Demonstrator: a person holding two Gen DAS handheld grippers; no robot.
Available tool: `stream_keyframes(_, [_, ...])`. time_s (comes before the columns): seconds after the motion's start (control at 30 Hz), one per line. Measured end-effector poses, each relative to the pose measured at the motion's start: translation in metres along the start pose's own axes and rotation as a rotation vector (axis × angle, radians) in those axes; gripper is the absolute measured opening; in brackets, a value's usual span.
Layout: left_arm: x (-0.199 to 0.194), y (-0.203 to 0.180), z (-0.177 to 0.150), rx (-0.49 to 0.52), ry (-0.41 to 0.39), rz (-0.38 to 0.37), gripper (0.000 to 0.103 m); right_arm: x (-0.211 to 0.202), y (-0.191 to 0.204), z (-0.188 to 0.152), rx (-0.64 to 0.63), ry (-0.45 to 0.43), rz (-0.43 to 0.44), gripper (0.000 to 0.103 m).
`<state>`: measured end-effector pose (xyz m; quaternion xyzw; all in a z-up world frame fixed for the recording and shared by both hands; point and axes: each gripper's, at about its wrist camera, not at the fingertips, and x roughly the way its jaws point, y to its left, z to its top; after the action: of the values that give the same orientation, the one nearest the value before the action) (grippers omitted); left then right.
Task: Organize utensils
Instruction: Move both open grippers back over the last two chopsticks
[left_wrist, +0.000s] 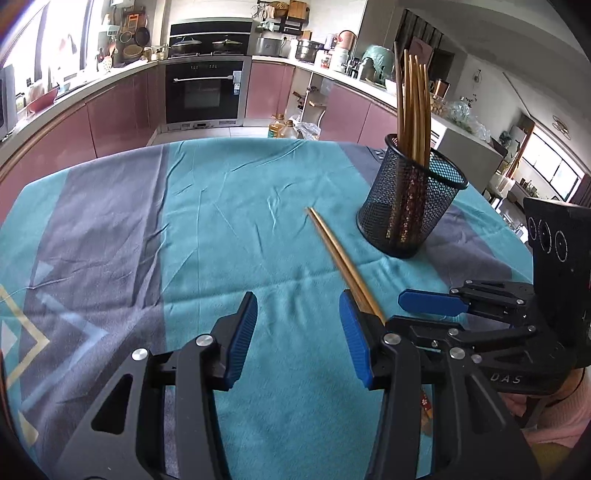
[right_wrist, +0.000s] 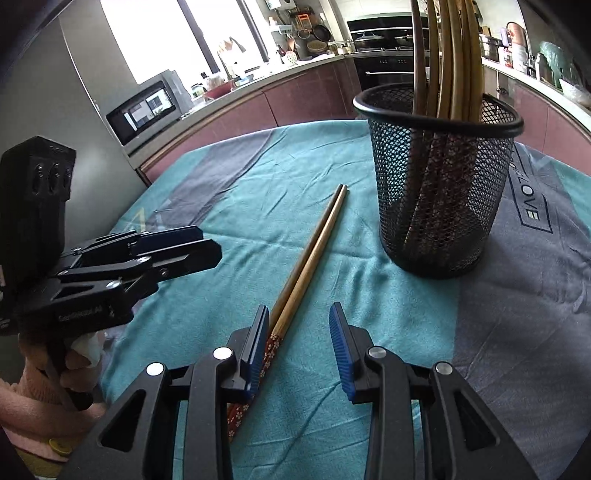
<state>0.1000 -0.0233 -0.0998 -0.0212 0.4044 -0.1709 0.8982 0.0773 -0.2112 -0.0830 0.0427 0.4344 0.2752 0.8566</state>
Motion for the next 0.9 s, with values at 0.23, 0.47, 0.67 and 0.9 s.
stream_keyframes(0.23, [0.002, -0.001, 0.0, -0.004, 0.006, -0.011, 0.046, 0.007, 0.008, 0.002, -0.015, 0.006, -0.039, 0.029])
stream_keyframes(0.47, [0.003, -0.003, -0.001, 0.003, 0.008, -0.019, 0.046, 0.006, 0.003, 0.002, -0.002, 0.009, -0.05, 0.025])
stream_keyframes(0.67, [0.008, -0.007, 0.0, 0.018, 0.019, -0.023, 0.046, 0.005, -0.002, 0.002, 0.018, 0.015, -0.041, 0.022])
stream_keyframes(0.9, [0.018, -0.018, 0.006, 0.059, 0.034, -0.023, 0.046, 0.002, -0.005, 0.001, 0.015, 0.022, -0.052, 0.022])
